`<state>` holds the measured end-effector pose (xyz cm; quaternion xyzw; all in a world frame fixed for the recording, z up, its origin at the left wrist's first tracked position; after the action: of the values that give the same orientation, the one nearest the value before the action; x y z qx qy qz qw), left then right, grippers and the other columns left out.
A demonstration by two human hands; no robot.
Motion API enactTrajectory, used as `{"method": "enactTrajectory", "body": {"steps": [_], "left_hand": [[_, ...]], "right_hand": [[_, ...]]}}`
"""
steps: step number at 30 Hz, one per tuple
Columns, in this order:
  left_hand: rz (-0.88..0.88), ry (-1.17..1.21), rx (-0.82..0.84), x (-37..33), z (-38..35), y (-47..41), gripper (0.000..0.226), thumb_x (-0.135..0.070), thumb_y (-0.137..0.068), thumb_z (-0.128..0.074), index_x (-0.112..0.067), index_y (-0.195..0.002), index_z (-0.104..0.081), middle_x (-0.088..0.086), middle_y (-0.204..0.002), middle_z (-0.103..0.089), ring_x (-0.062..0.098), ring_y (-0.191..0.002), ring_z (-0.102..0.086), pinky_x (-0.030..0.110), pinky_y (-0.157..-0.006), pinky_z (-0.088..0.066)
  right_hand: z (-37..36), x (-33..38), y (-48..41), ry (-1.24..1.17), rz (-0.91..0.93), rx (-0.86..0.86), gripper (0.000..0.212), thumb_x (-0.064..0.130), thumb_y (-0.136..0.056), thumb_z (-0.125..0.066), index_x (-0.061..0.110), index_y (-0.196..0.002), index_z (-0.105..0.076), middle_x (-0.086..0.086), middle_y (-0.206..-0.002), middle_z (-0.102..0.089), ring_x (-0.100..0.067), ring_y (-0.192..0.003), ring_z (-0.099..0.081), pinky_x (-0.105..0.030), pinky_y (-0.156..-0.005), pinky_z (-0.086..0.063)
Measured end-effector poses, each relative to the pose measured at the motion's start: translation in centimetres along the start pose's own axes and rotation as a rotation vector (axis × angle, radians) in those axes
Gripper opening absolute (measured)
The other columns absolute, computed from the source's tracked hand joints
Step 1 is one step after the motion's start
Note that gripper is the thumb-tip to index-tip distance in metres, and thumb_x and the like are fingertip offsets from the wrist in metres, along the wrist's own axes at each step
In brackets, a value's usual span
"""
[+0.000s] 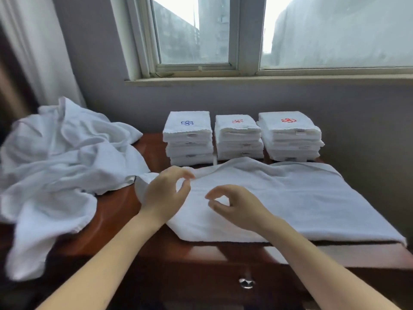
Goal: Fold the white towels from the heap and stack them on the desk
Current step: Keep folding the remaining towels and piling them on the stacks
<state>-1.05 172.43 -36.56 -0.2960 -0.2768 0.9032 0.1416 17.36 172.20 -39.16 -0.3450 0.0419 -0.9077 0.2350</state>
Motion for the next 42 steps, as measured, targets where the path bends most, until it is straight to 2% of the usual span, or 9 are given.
{"method": "enactTrajectory", "body": {"steps": [7, 10, 13, 21, 27, 30, 33, 38, 42], "left_hand": [[0.324, 0.048, -0.215, 7.2, 4.5, 5.0, 0.051, -0.003, -0.089, -0.051, -0.015, -0.137, -0.043, 0.0, -0.138, -0.043, 0.017, -0.128, -0.045, 0.032, -0.104, -0.037], [0.532, 0.107, -0.005, 9.6, 3.3, 5.7, 0.067, -0.011, -0.089, -0.054, -0.019, -0.149, -0.025, -0.002, -0.149, -0.041, 0.018, -0.136, -0.04, 0.031, -0.106, -0.032], [0.611, 0.304, 0.137, 10.1, 1.8, 5.4, 0.07, -0.021, -0.089, -0.062, -0.02, -0.149, -0.027, -0.005, -0.14, -0.053, 0.014, -0.128, -0.05, 0.036, -0.107, -0.04], [0.471, 0.515, 0.003, 5.5, 1.5, 0.6, 0.038, -0.02, -0.095, -0.061, -0.023, -0.129, -0.045, -0.004, -0.119, -0.062, 0.004, -0.105, -0.06, 0.009, -0.075, -0.047], [0.505, 0.251, -0.001, 6.1, 6.7, -1.1, 0.035, -0.015, -0.087, -0.062, -0.022, -0.12, -0.057, -0.007, -0.09, -0.059, 0.007, -0.078, -0.056, 0.012, -0.062, -0.041], [0.601, -0.229, 0.201, 8.5, 9.4, 1.4, 0.043, -0.03, -0.081, -0.063, -0.03, -0.123, -0.056, -0.005, -0.109, -0.062, 0.017, -0.098, -0.06, 0.03, -0.082, -0.048], [0.626, -0.568, 0.417, 9.9, 9.5, 3.9, 0.06, -0.03, -0.078, -0.062, -0.028, -0.135, -0.043, -0.004, -0.114, -0.061, 0.021, -0.107, -0.059, 0.033, -0.077, -0.047], [0.398, -0.368, 0.353, 8.9, 6.6, 4.3, 0.067, -0.025, -0.085, -0.059, -0.031, -0.147, -0.035, -0.004, -0.149, -0.039, 0.016, -0.136, -0.039, 0.035, -0.1, -0.043], [0.191, -0.209, 0.372, 6.9, 3.1, 3.4, 0.049, -0.031, -0.088, -0.063, -0.036, -0.135, -0.051, -0.016, -0.14, -0.045, 0.008, -0.129, -0.043, 0.029, -0.1, -0.038]], "right_hand": [[-7.1, 6.2, -3.3, 0.153, 0.064, 0.118, 0.055, 0.064, -0.073, -0.065, 0.035, -0.119, -0.054, 0.017, -0.107, -0.06, -0.006, -0.095, -0.057, -0.029, -0.077, -0.046], [-8.3, 6.6, -4.4, 0.299, 0.064, 0.11, 0.053, 0.041, -0.076, -0.065, 0.032, -0.125, -0.048, 0.009, -0.108, -0.057, -0.017, -0.098, -0.058, -0.032, -0.071, -0.044], [-7.6, 5.3, -5.4, 0.124, -0.049, 0.07, 0.043, 0.027, -0.078, -0.058, 0.034, -0.12, -0.053, 0.012, -0.097, -0.065, -0.014, -0.089, -0.063, -0.029, -0.067, -0.044], [-3.5, 2.4, -5.7, -0.725, -0.245, -0.11, 0.03, 0.022, -0.072, -0.067, 0.022, -0.102, -0.072, -0.002, -0.09, -0.074, -0.008, -0.08, -0.068, -0.018, -0.067, -0.048], [-2.8, 2.8, -5.8, -0.698, -0.222, -0.074, 0.017, 0.017, -0.093, -0.055, 0.016, -0.1, -0.071, 0.001, -0.08, -0.074, -0.011, -0.075, -0.071, -0.027, -0.075, -0.05], [-4.3, 3.0, -5.5, -0.57, -0.184, -0.018, 0.019, 0.013, -0.088, -0.057, 0.02, -0.103, -0.068, -0.003, -0.084, -0.074, -0.015, -0.082, -0.072, -0.026, -0.074, -0.05], [-6.3, 3.6, -5.7, -0.437, -0.127, 0.03, 0.024, 0.013, -0.083, -0.061, 0.027, -0.102, -0.067, 0.002, -0.087, -0.072, -0.012, -0.084, -0.068, -0.026, -0.074, -0.051], [-7.6, 4.2, -6.7, -0.266, -0.013, 0.015, 0.04, 0.003, -0.077, -0.055, 0.037, -0.096, -0.063, 0.011, -0.09, -0.068, -0.002, -0.089, -0.064, -0.027, -0.082, -0.053], [-6.7, 2.5, -7.2, -0.195, -0.035, -0.045, 0.044, 0.0, -0.073, -0.052, 0.042, -0.086, -0.058, 0.014, -0.096, -0.067, -0.002, -0.096, -0.061, -0.031, -0.084, -0.052]]}}
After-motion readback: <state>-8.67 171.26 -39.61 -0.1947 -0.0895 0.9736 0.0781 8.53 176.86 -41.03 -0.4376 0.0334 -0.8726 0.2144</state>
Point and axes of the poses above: each hand's wrist, its own y-axis away from the middle knuckle, its own z-axis out of the back of the hand, x = y × z, the point moved 5 cm from there along -y, towards the middle knuckle
